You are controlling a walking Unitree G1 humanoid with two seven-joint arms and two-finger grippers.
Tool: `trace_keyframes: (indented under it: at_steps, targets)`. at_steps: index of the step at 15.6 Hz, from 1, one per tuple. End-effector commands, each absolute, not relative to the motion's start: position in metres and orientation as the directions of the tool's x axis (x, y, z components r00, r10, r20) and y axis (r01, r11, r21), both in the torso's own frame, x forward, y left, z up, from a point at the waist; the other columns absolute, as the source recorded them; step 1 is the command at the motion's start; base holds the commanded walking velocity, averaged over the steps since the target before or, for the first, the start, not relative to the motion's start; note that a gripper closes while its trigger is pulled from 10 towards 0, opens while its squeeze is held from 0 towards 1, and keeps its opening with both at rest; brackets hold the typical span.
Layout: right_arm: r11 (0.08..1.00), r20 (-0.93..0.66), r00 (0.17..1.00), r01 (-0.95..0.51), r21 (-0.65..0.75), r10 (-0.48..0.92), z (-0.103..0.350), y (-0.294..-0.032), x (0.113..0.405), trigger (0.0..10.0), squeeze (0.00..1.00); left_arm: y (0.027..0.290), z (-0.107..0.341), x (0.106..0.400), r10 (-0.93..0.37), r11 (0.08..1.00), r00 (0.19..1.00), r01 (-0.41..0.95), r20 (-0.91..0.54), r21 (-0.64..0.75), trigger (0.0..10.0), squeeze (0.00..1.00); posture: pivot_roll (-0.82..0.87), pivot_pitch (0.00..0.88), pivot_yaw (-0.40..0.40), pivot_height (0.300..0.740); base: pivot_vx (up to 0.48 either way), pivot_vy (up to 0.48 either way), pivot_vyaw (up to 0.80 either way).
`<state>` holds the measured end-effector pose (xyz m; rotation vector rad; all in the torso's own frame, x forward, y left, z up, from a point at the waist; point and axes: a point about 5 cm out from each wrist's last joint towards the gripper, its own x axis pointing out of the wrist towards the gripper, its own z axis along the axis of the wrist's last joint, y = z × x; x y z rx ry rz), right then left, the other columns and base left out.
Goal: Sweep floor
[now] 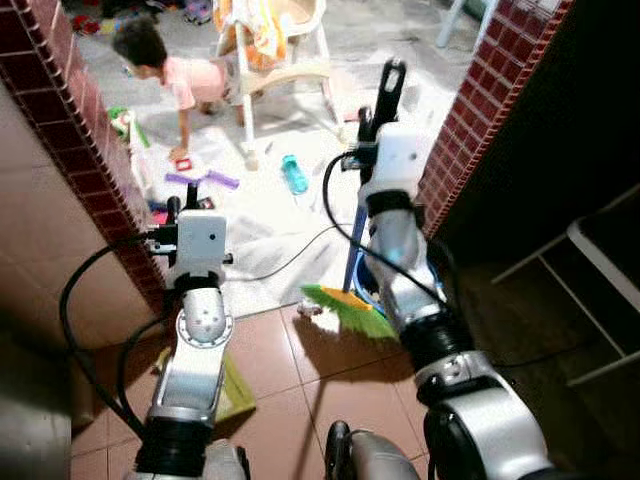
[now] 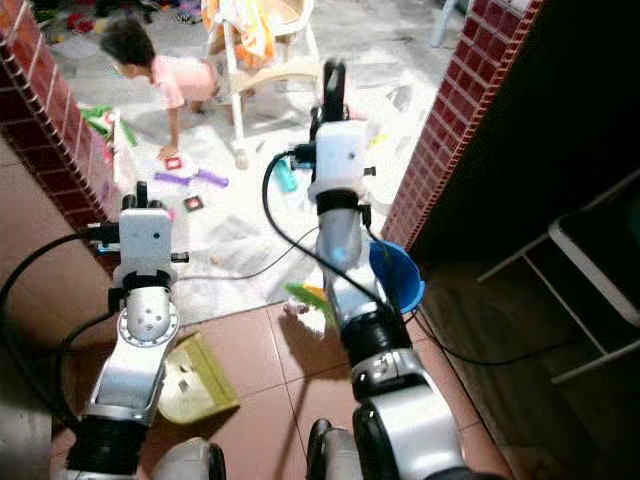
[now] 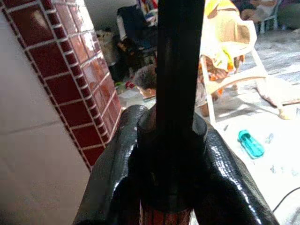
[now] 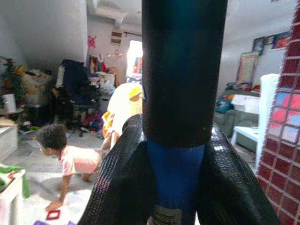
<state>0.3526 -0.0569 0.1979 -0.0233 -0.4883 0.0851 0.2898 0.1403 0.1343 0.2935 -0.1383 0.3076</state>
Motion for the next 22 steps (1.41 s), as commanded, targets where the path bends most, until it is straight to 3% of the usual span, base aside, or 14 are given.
trace_keyframes:
  at_steps: [1,6,10,12,16,19,20,22]
  targets:
    - [0.995,0.547,0.831,-0.096,-0.033,0.098,0.214,-0.049,0.348,10.0,0.0,0.138,0.151,0.286,0.285,0.91,0.926,-0.343,0.248,0.232,10.0,0.0,0.01,0.153,-0.043,0.74,0.0,0.0,0.0]
    - [0.986,0.577,0.803,-0.164,-0.033,0.153,0.218,-0.024,0.338,10.0,0.0,0.13,0.152,0.266,0.258,0.933,0.94,-0.303,0.222,0.196,10.0,0.0,0.05,0.249,-0.051,0.74,0.0,0.0,0.0]
    - [0.977,0.653,0.727,-0.172,-0.127,0.213,0.232,-0.011,0.332,10.0,0.0,0.13,0.151,0.251,0.261,0.933,0.945,-0.299,0.196,0.202,10.0,0.0,0.07,0.297,-0.063,0.74,0.0,0.0,0.0]
    - [0.957,0.647,0.707,-0.174,-0.23,0.284,0.218,-0.001,0.329,10.0,0.0,0.127,0.153,0.246,0.263,0.935,0.944,-0.3,0.199,0.189,10.0,0.0,0.08,0.326,-0.073,0.74,0.0,0.0,0.0]
    - [0.941,0.606,0.724,-0.196,-0.275,0.329,0.2,0.01,0.323,10.0,0.0,0.124,0.149,0.244,0.246,0.95,0.957,-0.269,0.155,0.156,10.0,0.0,0.07,0.333,-0.083,0.74,0.0,0.0,0.0]
    - [0.938,0.472,0.81,-0.302,-0.173,0.348,0.173,0.017,0.321,10.0,0.0,0.121,0.148,0.247,0.239,0.952,0.96,-0.261,0.148,0.158,10.0,0.0,0.07,0.326,-0.09,0.74,0.0,0.0,0.0]
    - [0.916,0.36,0.847,-0.398,-0.056,0.391,0.156,0.02,0.318,10.0,0.0,0.121,0.148,0.248,0.237,0.953,0.96,-0.259,0.147,0.155,10.0,0.0,0.06,0.317,-0.095,0.74,0.0,0.0,0.0]
    - [0.872,0.296,0.84,-0.488,0.045,0.455,0.15,0.021,0.317,10.0,0.0,0.12,0.147,0.249,0.232,0.955,0.962,-0.254,0.147,0.154,10.0,0.0,0.05,0.303,-0.099,0.74,0.0,0.0,0.0]
